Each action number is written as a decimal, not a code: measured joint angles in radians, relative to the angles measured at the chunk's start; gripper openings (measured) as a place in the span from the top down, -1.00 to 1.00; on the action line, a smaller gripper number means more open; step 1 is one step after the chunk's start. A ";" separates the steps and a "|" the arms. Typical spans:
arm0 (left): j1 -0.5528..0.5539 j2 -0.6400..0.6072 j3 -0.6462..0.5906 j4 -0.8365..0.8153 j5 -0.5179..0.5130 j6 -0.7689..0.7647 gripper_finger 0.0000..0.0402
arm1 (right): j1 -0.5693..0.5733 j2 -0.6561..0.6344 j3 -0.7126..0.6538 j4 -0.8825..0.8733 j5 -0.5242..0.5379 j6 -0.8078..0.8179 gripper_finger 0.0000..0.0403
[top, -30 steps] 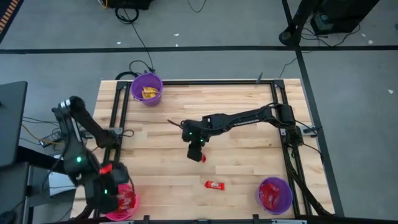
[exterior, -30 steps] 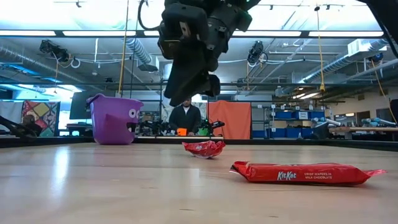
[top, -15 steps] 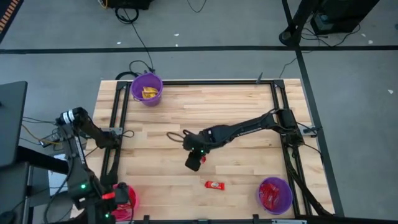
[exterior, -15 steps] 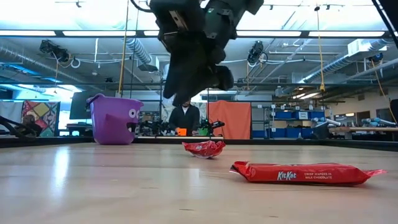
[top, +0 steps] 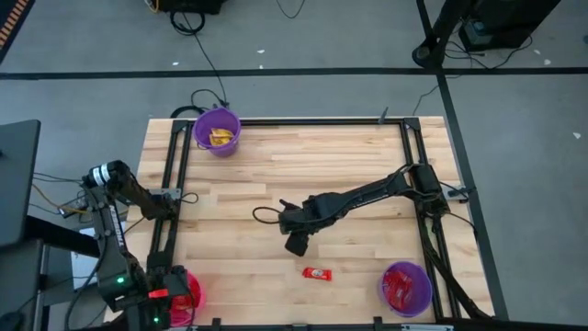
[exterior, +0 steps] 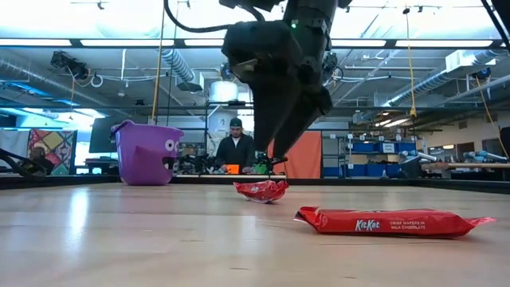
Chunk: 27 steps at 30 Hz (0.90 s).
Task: Sort candy by brand, put in halloween buckets
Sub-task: Put the red chocolate into the pink bucket
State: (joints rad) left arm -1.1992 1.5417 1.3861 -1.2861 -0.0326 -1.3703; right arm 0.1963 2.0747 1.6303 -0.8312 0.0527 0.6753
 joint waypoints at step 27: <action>0.155 -0.128 0.000 -0.161 -0.473 0.110 0.23 | -0.028 0.005 -0.194 0.412 -0.083 0.080 0.73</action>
State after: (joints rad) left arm -1.0439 1.4139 1.3861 -1.4468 -0.5057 -1.2599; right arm 0.1679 2.0793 1.4361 -0.4195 -0.0302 0.7552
